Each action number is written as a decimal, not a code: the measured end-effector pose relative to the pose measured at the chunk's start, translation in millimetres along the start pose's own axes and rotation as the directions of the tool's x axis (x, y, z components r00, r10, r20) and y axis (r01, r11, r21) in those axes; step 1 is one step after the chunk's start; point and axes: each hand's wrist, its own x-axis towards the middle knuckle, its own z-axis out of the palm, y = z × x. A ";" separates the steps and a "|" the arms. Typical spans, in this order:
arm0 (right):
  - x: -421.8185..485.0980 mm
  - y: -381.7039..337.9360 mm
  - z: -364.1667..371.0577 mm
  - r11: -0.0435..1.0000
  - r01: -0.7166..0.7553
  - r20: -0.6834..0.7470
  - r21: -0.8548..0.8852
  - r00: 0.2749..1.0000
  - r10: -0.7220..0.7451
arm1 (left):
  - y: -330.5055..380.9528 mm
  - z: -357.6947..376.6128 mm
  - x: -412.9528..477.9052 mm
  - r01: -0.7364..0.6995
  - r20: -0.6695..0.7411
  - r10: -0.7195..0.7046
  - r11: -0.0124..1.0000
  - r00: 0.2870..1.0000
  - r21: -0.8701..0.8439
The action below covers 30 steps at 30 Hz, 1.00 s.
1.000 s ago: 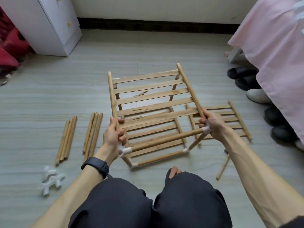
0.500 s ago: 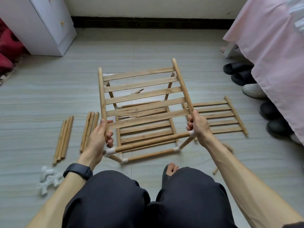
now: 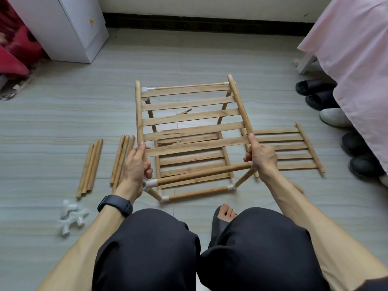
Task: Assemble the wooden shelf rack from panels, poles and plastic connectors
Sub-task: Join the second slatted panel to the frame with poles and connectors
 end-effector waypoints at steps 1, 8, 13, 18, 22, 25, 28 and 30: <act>-0.4 -0.4 0.7 1.000 0.020 -0.014 -0.024 1.000 -0.020 | -1.4 -0.4 0.3 -0.005 -0.002 0.005 1.000 1.000 -0.003; -2.8 -10.5 1.3 0.804 0.288 -0.014 -0.521 0.938 -0.346 | 2.3 -2.8 -3.1 0.091 0.097 -0.075 0.981 0.992 -0.171; -48.1 -20.5 38.4 0.380 0.644 0.240 -0.663 0.665 -0.708 | -2.2 23.5 -9.9 0.207 0.166 -0.160 0.925 0.973 -0.320; -77.7 -25.1 81.9 0.331 0.716 0.408 -0.615 0.647 -0.644 | -6.4 39.3 -4.7 0.249 0.177 -0.197 0.902 0.964 -0.353; -64.2 -36.2 83.0 0.269 0.760 0.515 -0.592 0.613 -0.599 | -3.6 37.7 3.6 0.245 0.209 -0.174 0.889 0.962 -0.386; -58.9 -42.1 88.6 0.187 0.772 0.589 -0.607 0.595 -0.547 | -4.5 32.1 7.6 0.230 0.247 -0.130 0.869 0.960 -0.439; -57.6 -44.7 92.5 0.191 0.760 0.580 -0.621 0.609 -0.540 | -6.5 27.1 8.8 0.223 0.252 -0.114 0.859 0.961 -0.460; -57.8 -44.3 93.6 0.196 0.758 0.574 -0.623 0.612 -0.544 | -6.7 28.4 9.5 0.233 0.232 -0.136 0.855 0.963 -0.464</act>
